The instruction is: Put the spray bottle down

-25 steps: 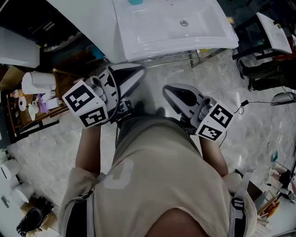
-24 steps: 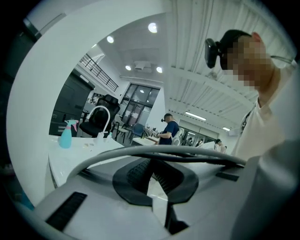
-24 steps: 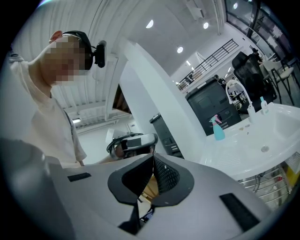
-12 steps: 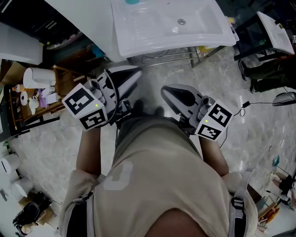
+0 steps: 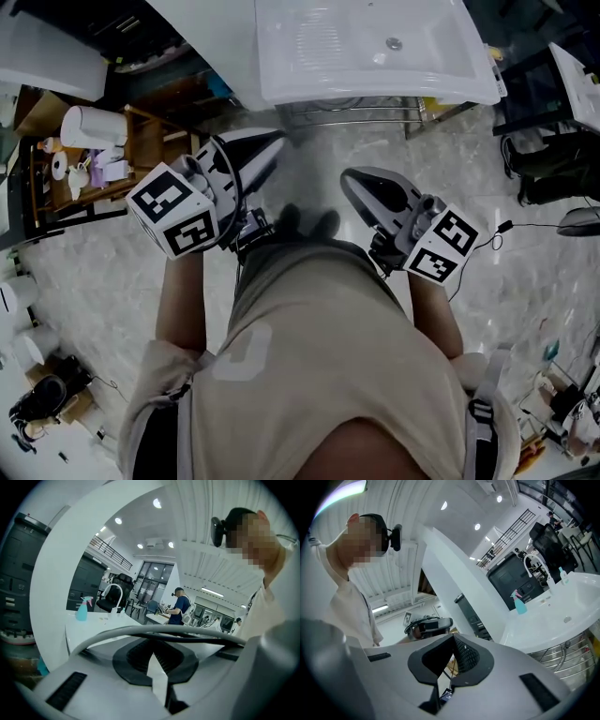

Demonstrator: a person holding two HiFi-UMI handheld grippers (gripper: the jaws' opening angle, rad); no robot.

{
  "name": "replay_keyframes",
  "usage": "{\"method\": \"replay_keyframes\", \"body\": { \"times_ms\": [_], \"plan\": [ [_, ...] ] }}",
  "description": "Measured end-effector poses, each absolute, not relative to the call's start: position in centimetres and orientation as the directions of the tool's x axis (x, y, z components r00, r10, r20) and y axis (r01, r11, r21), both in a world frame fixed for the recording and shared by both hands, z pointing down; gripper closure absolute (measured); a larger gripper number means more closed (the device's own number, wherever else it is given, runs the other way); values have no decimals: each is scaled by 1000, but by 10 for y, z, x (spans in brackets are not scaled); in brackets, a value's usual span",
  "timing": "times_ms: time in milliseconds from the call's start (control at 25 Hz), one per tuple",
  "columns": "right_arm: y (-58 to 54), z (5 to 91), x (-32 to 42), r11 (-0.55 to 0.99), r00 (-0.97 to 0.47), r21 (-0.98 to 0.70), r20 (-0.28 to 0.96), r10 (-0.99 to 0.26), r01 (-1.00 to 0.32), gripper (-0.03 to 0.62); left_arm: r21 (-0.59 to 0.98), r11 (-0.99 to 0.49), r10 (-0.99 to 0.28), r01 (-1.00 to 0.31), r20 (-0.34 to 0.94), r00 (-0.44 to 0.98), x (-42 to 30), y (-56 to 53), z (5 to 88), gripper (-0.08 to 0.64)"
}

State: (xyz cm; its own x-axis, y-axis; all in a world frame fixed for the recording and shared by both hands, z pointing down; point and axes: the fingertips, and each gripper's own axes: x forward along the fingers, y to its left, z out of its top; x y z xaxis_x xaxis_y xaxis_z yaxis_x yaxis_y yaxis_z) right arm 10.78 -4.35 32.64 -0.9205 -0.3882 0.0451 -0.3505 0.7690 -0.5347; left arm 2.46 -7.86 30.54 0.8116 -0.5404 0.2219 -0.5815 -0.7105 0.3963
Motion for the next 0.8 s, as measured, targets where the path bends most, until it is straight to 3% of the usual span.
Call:
{"method": "replay_keyframes", "body": {
  "times_ms": [400,800],
  "plan": [
    [-49,325,91,768,-896,-475,123,-426,-430,574,395,-680,-606,-618,172,777,-29,-85,298,549],
    [-46,319,77,791,-901,-435,148,-408,-430,574,391,-703,-584,-594,160,796,-34,-83,298,549]
  ]
}}
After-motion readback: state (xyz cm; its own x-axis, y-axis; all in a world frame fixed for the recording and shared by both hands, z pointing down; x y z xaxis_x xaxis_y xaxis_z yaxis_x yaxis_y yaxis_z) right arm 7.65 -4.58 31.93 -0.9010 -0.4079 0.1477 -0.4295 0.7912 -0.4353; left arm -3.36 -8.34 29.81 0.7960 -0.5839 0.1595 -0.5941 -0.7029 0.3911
